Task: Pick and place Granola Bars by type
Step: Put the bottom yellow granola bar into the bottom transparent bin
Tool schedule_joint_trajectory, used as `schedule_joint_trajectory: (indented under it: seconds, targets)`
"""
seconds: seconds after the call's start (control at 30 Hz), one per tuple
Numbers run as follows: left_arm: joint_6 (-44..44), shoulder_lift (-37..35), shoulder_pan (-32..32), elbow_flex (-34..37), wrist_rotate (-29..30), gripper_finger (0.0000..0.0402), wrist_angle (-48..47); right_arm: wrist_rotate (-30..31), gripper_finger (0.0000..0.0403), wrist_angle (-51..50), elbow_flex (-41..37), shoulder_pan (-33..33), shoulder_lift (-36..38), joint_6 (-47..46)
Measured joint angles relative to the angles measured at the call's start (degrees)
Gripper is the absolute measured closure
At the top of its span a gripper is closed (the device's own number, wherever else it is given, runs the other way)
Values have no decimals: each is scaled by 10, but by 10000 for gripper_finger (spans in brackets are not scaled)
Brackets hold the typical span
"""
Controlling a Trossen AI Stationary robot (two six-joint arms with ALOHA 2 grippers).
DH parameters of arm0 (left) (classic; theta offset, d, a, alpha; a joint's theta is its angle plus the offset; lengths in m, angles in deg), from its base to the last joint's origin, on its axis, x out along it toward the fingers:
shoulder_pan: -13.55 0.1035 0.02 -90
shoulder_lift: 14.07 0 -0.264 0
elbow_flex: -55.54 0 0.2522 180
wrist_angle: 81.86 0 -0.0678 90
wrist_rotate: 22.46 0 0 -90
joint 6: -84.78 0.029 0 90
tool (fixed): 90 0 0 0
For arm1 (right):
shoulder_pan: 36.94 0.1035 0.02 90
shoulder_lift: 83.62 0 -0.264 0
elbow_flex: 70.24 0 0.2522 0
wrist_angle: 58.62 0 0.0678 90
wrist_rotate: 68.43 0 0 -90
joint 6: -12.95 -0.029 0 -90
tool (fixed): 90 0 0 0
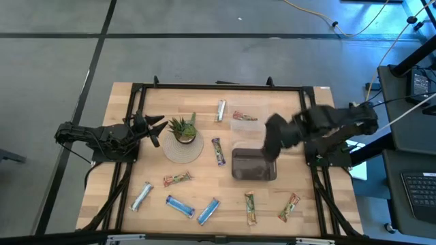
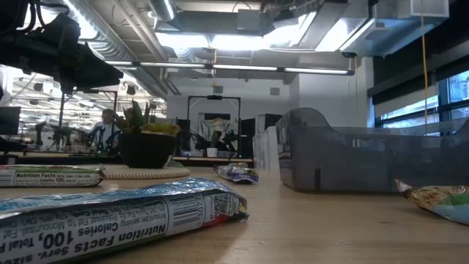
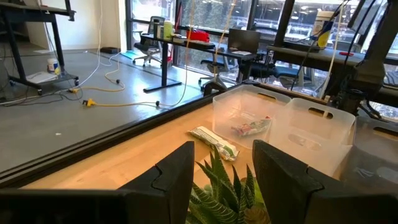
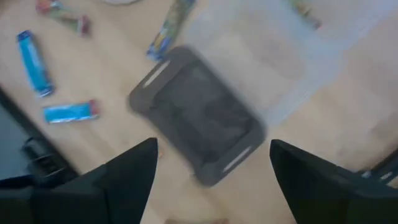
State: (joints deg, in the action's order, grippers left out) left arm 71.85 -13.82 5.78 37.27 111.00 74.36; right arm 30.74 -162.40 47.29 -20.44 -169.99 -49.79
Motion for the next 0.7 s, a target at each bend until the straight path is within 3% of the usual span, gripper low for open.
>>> schedule_joint_trajectory:
  seconds: [0.4,0.7]
  targets:
    - [-75,0,0,0,0,245,0,3,91,1,0,243,-73,-296]
    - [-109,0,0,0,-1,245,0,-2,91,0,-1,344,-166,-469]
